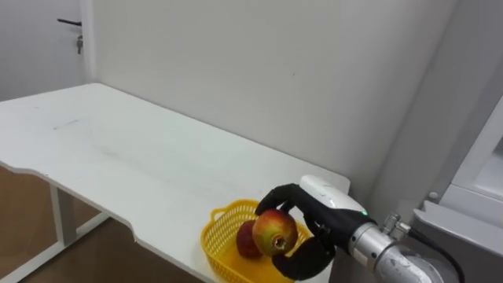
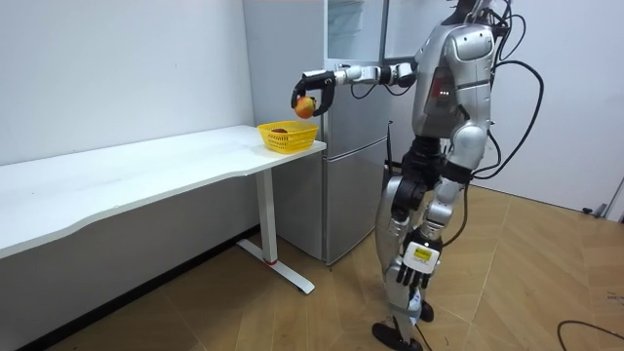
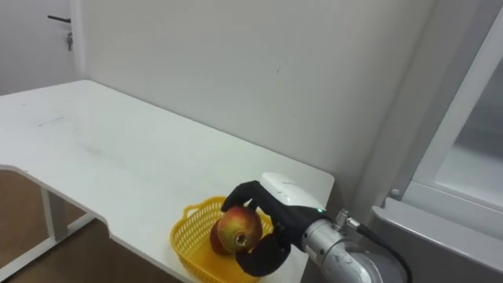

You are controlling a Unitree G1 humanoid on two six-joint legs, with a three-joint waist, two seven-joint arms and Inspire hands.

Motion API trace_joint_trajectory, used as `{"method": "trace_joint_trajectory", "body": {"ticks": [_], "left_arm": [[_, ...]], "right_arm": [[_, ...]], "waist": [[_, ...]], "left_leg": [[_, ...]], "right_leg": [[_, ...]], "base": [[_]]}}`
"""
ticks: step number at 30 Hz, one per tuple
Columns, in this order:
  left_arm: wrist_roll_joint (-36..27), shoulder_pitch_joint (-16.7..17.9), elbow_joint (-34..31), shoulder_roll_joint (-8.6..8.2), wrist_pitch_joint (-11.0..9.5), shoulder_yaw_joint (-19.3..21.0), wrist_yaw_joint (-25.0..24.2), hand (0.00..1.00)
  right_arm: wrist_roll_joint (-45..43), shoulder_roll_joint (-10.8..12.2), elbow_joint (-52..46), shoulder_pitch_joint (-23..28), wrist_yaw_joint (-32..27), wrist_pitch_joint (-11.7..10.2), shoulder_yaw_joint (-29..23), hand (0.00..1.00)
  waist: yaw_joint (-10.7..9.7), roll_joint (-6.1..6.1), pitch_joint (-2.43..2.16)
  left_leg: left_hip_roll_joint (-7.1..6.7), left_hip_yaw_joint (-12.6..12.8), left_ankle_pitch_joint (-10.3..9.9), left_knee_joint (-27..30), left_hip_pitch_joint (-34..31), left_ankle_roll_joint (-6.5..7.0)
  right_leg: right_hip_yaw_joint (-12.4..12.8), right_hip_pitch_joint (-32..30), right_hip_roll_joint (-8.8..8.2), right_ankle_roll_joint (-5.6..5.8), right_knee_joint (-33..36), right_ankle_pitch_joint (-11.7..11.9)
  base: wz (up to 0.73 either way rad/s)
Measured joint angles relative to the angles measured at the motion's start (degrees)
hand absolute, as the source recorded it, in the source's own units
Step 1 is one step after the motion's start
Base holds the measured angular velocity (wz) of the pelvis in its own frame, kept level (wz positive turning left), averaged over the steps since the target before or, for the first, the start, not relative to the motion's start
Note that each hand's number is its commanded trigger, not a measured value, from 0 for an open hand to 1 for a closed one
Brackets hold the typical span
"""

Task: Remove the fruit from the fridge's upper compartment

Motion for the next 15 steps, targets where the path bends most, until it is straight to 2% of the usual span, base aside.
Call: {"method": "trace_joint_trajectory", "body": {"ticks": [3,4,5,6,15], "left_arm": [[0.00,-0.12,0.01,0.46,-0.02,-0.01,-0.34,0.00],[0.00,-0.13,0.01,0.71,-0.02,-0.01,-0.66,0.00],[0.00,-0.14,0.01,0.90,-0.02,-0.01,-0.83,0.00],[0.01,-0.13,0.03,0.95,-0.02,0.00,-0.90,0.00],[0.03,-0.03,-1.16,1.16,0.00,0.06,-2.29,0.00]], "right_arm": [[-0.01,0.03,1.28,0.05,0.00,0.06,0.00,1.00],[0.02,0.04,1.96,0.05,0.00,0.06,0.00,0.50],[0.02,0.06,2.68,0.05,0.00,0.06,0.00,0.06],[0.01,0.07,3.03,0.05,0.00,0.07,0.01,0.00],[0.13,0.07,4.06,0.04,0.00,0.13,0.00,0.00]], "waist": [[0.13,-0.20,0.02],[0.18,-0.24,0.05],[0.24,-0.30,0.11],[0.32,-0.33,0.13],[1.25,-1.23,0.68]], "left_leg": [[-0.16,-0.38,0.01,0.05,-0.04,0.02],[-0.20,-0.46,0.01,0.06,-0.07,0.03],[-0.24,-0.56,0.02,0.06,-0.12,0.04],[-0.27,-0.62,0.02,0.07,-0.17,0.05],[-0.79,-1.42,0.11,0.22,-0.98,0.22]], "right_leg": [[0.01,0.11,0.04,0.08,0.02,-0.05],[0.00,0.11,-0.08,0.08,0.02,-0.05],[0.00,0.10,-0.20,0.09,0.02,-0.05],[-0.02,0.09,-0.19,0.09,0.02,-0.05],[-0.06,-0.19,-0.19,0.38,-0.12,-0.25]], "base": [[0.04],[0.00],[0.00],[0.04],[0.07]]}}
